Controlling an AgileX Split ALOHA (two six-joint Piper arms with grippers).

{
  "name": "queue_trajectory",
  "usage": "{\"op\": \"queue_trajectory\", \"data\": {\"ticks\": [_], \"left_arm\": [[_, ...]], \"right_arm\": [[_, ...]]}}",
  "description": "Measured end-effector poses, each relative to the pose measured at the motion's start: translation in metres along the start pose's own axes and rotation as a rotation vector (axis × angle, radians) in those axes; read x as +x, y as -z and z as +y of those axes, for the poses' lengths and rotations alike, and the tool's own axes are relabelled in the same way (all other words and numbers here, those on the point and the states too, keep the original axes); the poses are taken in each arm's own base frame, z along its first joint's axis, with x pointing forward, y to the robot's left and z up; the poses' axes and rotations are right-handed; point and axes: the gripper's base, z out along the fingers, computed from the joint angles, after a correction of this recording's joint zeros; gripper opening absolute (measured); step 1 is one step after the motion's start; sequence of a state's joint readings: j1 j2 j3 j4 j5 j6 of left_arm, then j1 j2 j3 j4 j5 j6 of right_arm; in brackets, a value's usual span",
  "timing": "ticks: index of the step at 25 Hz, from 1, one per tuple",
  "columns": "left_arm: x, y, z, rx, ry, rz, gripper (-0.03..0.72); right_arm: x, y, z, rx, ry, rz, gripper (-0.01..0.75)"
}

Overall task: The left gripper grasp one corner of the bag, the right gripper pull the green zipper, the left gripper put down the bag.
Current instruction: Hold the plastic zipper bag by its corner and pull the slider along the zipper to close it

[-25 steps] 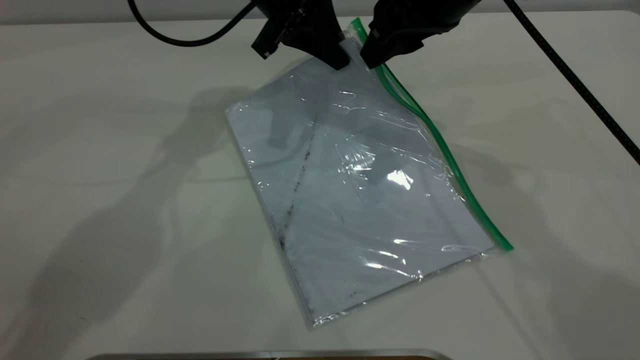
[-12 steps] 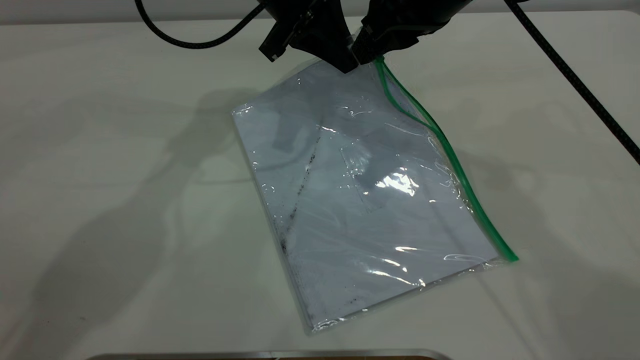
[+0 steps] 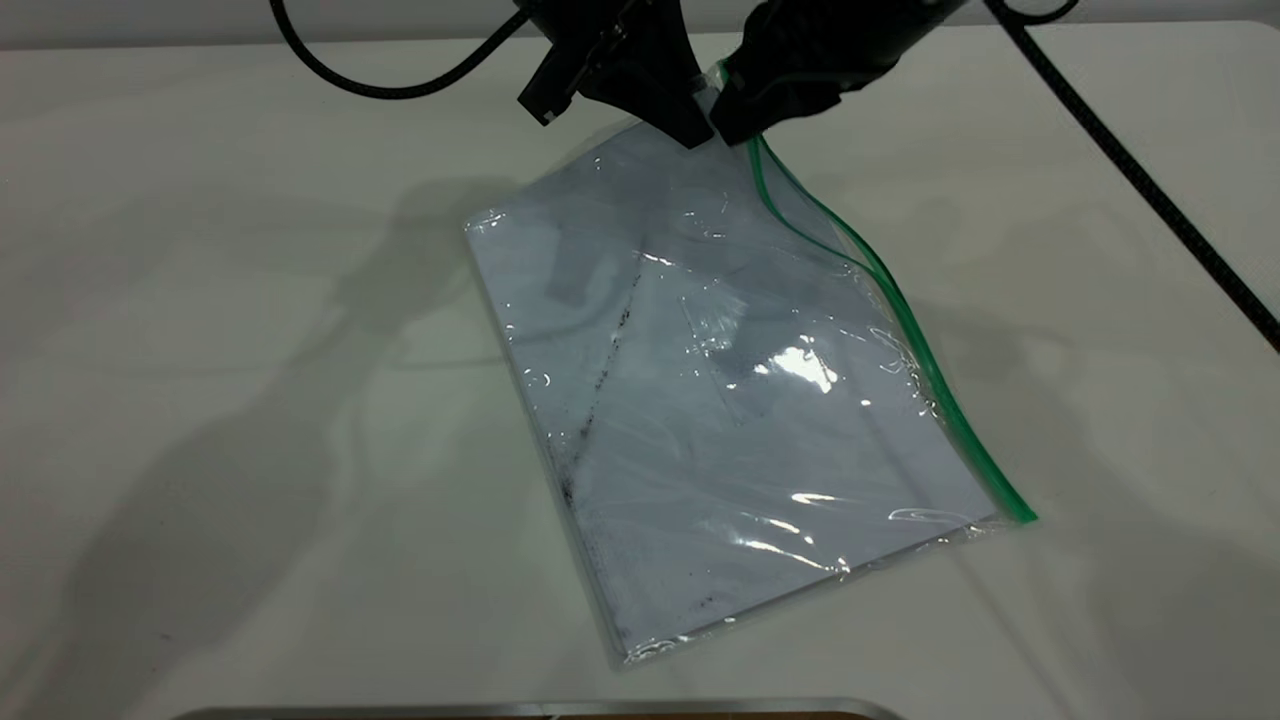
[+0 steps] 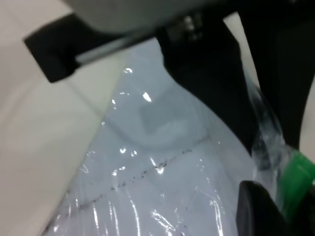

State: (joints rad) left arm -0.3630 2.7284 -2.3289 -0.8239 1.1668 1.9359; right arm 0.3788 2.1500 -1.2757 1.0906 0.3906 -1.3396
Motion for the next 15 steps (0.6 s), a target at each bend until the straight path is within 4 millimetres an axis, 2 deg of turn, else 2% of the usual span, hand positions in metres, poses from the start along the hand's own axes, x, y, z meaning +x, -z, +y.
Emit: {"op": "queue_trajectory", "data": {"ticks": [8, 15], "left_arm": [[0.0, -0.001, 0.0, 0.0, 0.016, -0.005, 0.053], [-0.001, -0.001, 0.0, -0.004, 0.03, -0.014, 0.053]], "right_arm": [[0.002, 0.003, -0.009, 0.021, -0.041, -0.005, 0.181], [0.004, 0.005, -0.015, 0.007, -0.069, -0.001, 0.038]]}}
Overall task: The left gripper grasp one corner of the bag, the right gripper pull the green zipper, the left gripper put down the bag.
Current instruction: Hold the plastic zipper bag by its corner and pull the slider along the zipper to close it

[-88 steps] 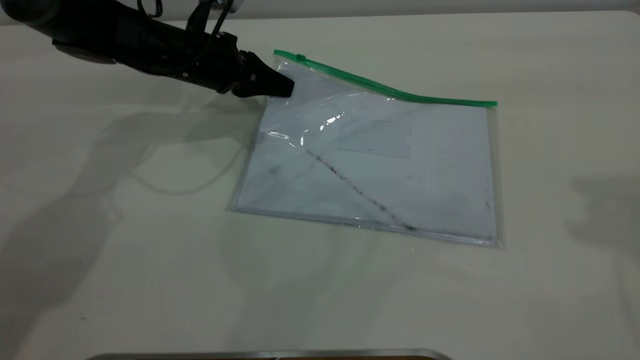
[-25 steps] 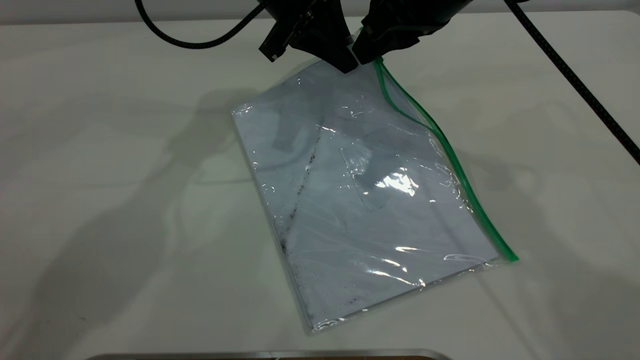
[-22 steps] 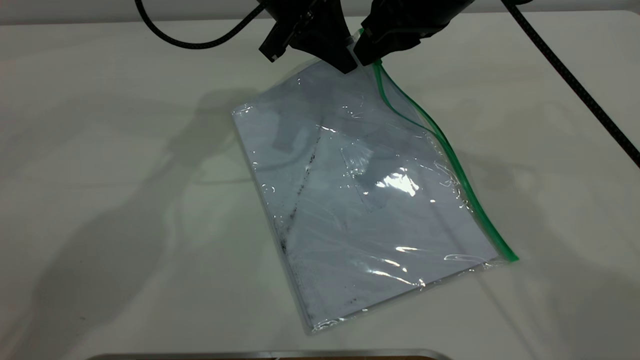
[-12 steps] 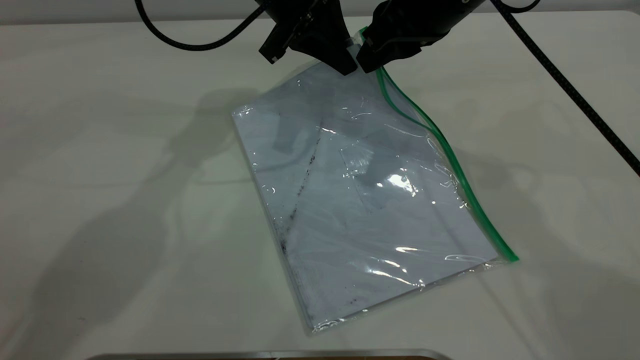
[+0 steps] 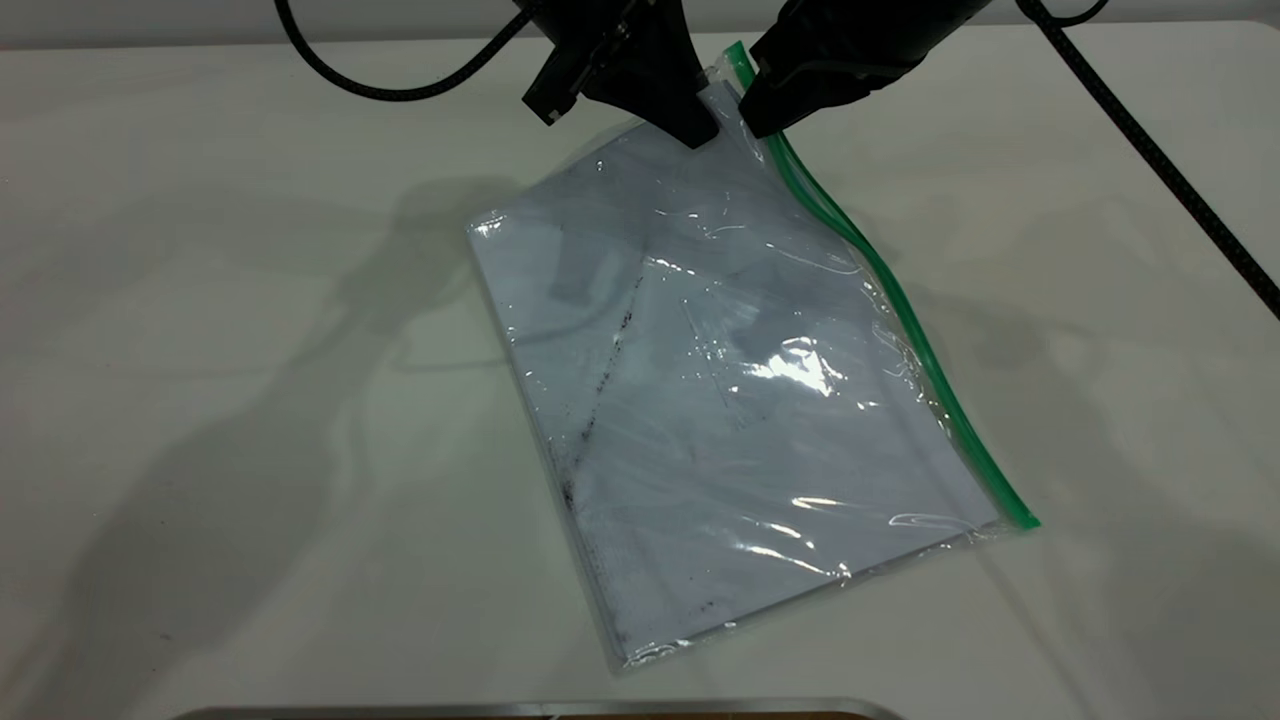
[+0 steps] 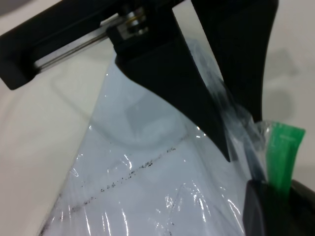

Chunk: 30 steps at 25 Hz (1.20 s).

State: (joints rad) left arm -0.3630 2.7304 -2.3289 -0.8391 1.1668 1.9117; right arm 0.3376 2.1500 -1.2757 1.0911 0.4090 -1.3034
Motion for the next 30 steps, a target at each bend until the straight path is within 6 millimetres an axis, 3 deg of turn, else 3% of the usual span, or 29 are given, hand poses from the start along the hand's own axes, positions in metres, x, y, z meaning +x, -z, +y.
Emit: {"op": "queue_trajectory", "data": {"ticks": [7, 16, 22, 30], "left_arm": [[0.0, 0.002, 0.001, -0.009, 0.011, -0.015, 0.053], [0.004, 0.023, 0.011, -0.09, 0.106, -0.083, 0.052], [0.003, 0.028, 0.013, -0.104, 0.129, -0.088, 0.051], [0.002, 0.029, 0.014, -0.107, 0.131, -0.088, 0.051]], "right_arm": [[0.001, 0.0, 0.0, -0.002, 0.003, 0.009, 0.036], [-0.003, 0.002, -0.004, 0.034, -0.013, 0.016, 0.036], [-0.004, 0.003, -0.005, 0.052, -0.015, 0.018, 0.036], [0.011, -0.006, -0.022, 0.058, -0.065, 0.054, 0.036]]}}
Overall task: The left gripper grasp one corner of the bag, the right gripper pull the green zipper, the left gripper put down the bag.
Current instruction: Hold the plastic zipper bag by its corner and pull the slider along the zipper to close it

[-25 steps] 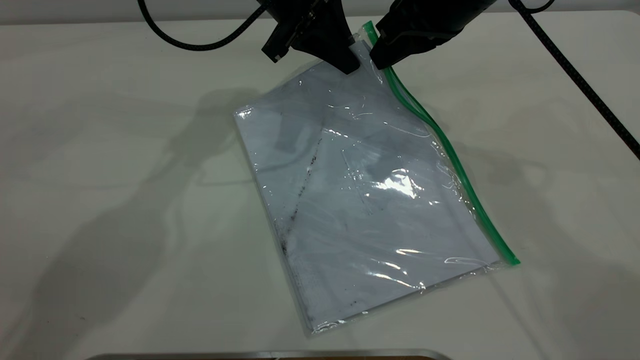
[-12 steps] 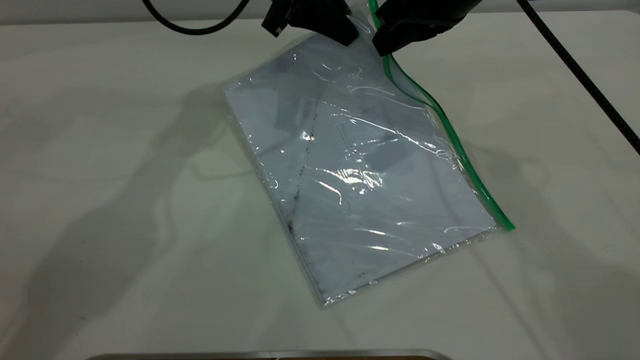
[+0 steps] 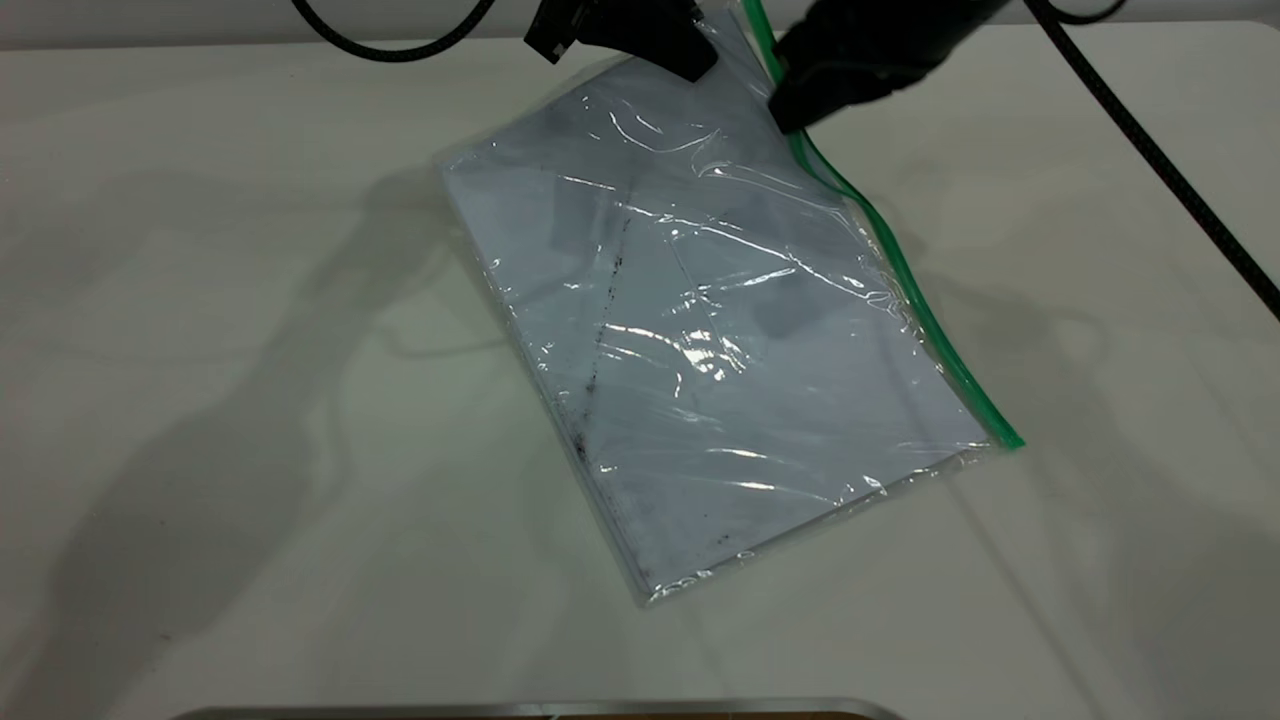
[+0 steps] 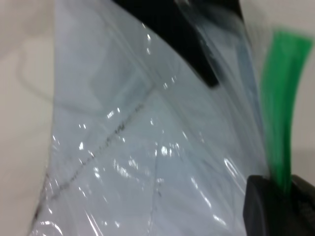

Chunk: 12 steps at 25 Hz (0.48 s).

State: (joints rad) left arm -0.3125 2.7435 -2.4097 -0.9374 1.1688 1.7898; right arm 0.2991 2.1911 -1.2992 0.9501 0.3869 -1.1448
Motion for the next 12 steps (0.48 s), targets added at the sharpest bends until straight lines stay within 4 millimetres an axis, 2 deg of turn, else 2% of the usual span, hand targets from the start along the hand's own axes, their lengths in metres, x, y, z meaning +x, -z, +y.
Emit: {"op": "queue_trajectory", "data": {"ticks": [12], "left_arm": [[0.001, 0.007, 0.003, -0.02, 0.006, -0.014, 0.051]], "right_arm": [[0.022, -0.001, -0.03, -0.017, -0.053, 0.062, 0.036]]}}
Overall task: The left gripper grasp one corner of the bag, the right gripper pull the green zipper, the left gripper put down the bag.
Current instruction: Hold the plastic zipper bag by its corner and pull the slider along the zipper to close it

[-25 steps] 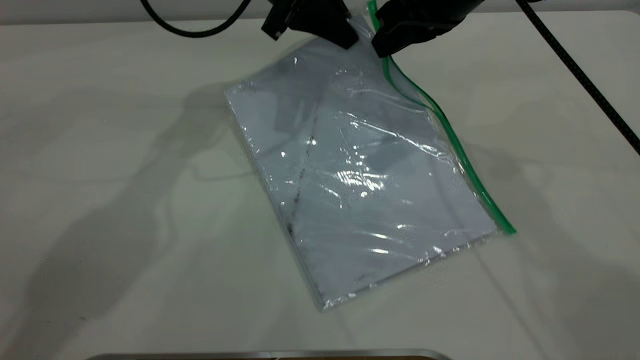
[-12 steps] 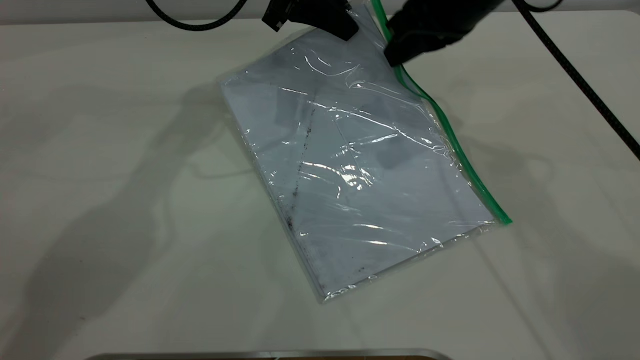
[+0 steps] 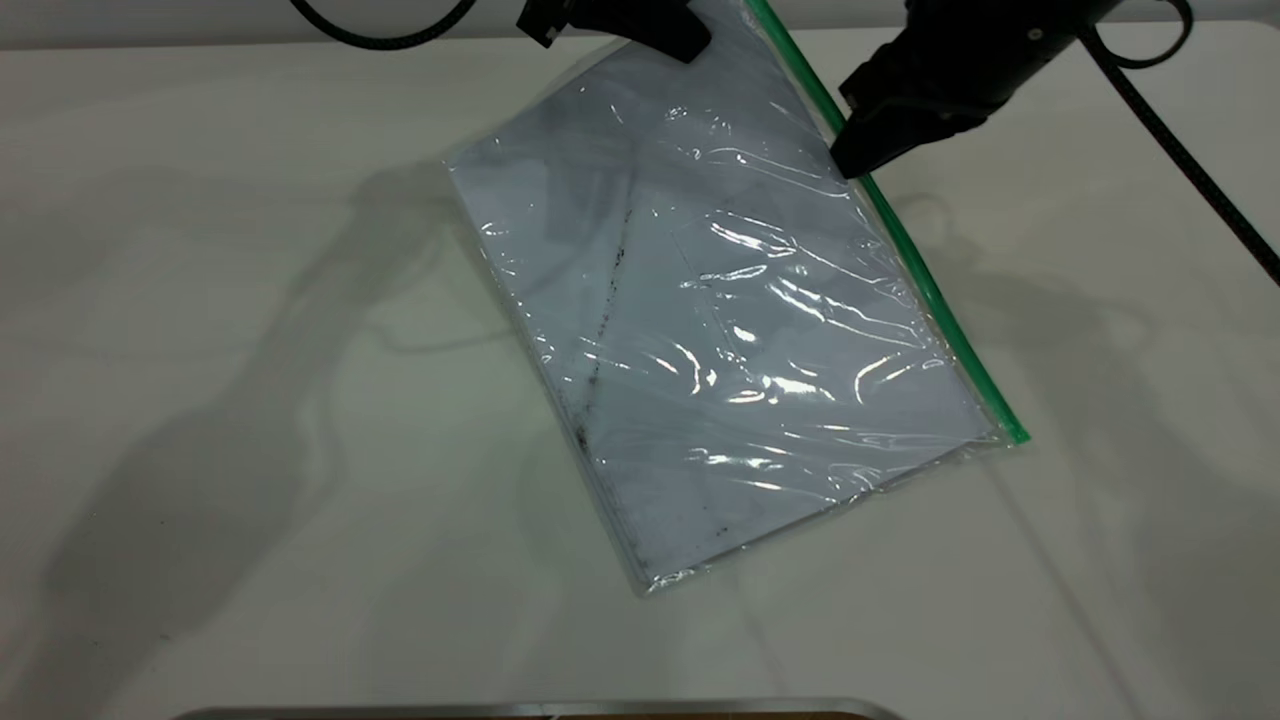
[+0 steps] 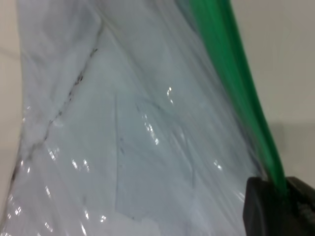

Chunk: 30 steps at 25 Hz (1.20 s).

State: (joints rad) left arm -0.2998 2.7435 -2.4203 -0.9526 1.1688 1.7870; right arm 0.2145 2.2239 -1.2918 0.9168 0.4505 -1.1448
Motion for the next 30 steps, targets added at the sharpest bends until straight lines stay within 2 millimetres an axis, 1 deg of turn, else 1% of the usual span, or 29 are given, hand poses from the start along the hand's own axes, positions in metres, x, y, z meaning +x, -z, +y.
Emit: {"op": "queue_trajectory", "data": {"ticks": [5, 9, 13, 22, 26, 30], "left_arm": [[0.006, 0.009, 0.003, -0.019, 0.013, -0.002, 0.051], [0.013, 0.018, 0.005, -0.036, 0.032, 0.0, 0.051], [0.02, 0.025, 0.005, -0.043, 0.051, 0.027, 0.051], [0.029, 0.028, 0.003, -0.024, 0.078, 0.154, 0.051], [0.033, 0.029, 0.003, -0.019, 0.097, 0.204, 0.051], [0.033, 0.029, 0.002, -0.018, 0.107, 0.21, 0.051]], "right_arm": [[0.01, 0.003, -0.01, -0.041, -0.022, 0.04, 0.038], [0.016, 0.006, -0.013, -0.08, -0.044, 0.094, 0.039], [0.026, 0.008, -0.014, -0.1, -0.053, 0.185, 0.041], [0.047, 0.016, -0.009, -0.145, -0.083, 0.44, 0.043], [0.054, 0.02, -0.007, -0.16, -0.095, 0.524, 0.044], [0.056, 0.022, -0.006, -0.181, -0.103, 0.555, 0.044]]}}
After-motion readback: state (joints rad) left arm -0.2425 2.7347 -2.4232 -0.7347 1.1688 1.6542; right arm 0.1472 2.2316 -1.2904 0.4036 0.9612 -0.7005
